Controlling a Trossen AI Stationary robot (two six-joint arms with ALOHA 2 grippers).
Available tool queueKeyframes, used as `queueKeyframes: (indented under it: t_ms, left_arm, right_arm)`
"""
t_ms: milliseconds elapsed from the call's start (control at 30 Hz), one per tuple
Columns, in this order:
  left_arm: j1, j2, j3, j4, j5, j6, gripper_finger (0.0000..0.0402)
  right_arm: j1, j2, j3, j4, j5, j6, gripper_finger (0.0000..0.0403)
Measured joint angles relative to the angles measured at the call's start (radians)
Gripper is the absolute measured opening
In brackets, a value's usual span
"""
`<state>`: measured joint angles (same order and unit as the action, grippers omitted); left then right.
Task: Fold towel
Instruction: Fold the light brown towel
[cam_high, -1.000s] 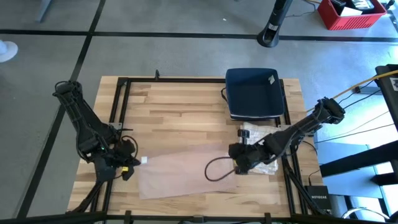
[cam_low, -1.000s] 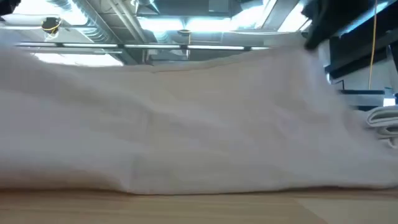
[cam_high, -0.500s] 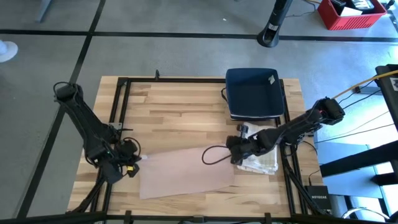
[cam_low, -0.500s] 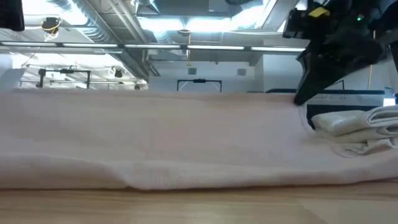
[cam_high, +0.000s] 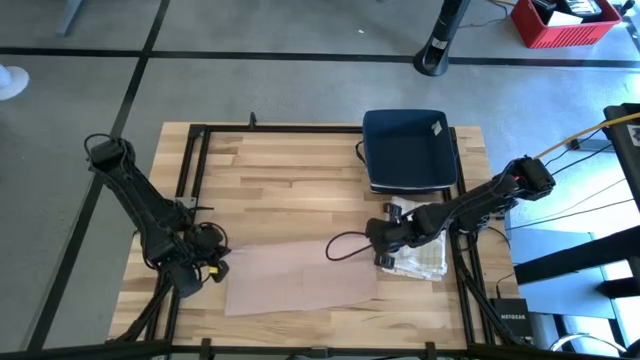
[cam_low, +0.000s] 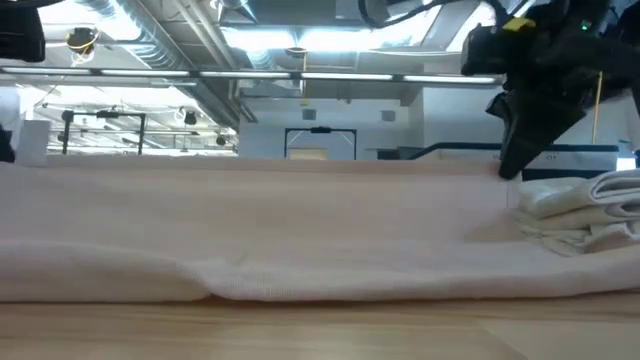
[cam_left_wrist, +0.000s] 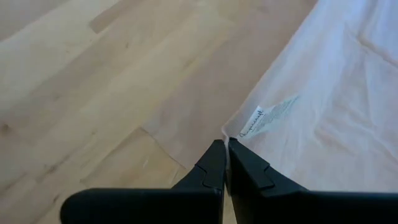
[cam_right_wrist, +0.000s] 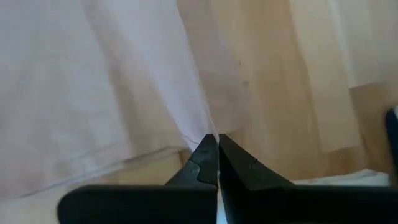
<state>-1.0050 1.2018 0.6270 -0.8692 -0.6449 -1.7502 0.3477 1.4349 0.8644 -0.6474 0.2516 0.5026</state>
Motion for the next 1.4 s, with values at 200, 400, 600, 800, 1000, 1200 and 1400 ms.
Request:
queueKeyframes:
  t_ms: [200,400,600,800,1000,1200,1400]
  left_arm:
    - [0.006,0.014,0.0,-0.038,-0.035,0.0,0.0001]
    - [0.035,0.037,-0.035,0.024,-0.032,-0.003,0.0001]
    - [0.058,0.037,-0.039,0.012,-0.029,-0.004,0.0003]
    - [0.086,0.035,-0.039,-0.015,-0.019,-0.024,0.0058]
    - [0.108,-0.031,-0.013,-0.04,0.097,0.07,0.0127]
    - [0.116,-0.075,0.038,0.066,0.031,0.18,0.0141]
    - [0.141,0.005,-0.007,0.281,0.029,0.289,0.0141]
  right_arm:
    - [-0.042,0.011,-0.028,0.011,0.068,0.012,0.0003]
    - [-0.062,0.023,-0.048,0.029,0.062,0.021,0.0003]
    - [-0.06,0.023,-0.049,0.057,0.084,0.017,0.0003]
    - [-0.06,0.023,-0.049,0.067,0.158,0.016,0.0045]
    - [-0.06,0.017,0.024,-0.068,0.086,-0.013,0.0129]
    - [-0.051,0.016,0.085,-0.033,-0.01,-0.025,0.0177]
    - [0.019,0.029,-0.039,0.401,-0.019,-0.117,0.0182]
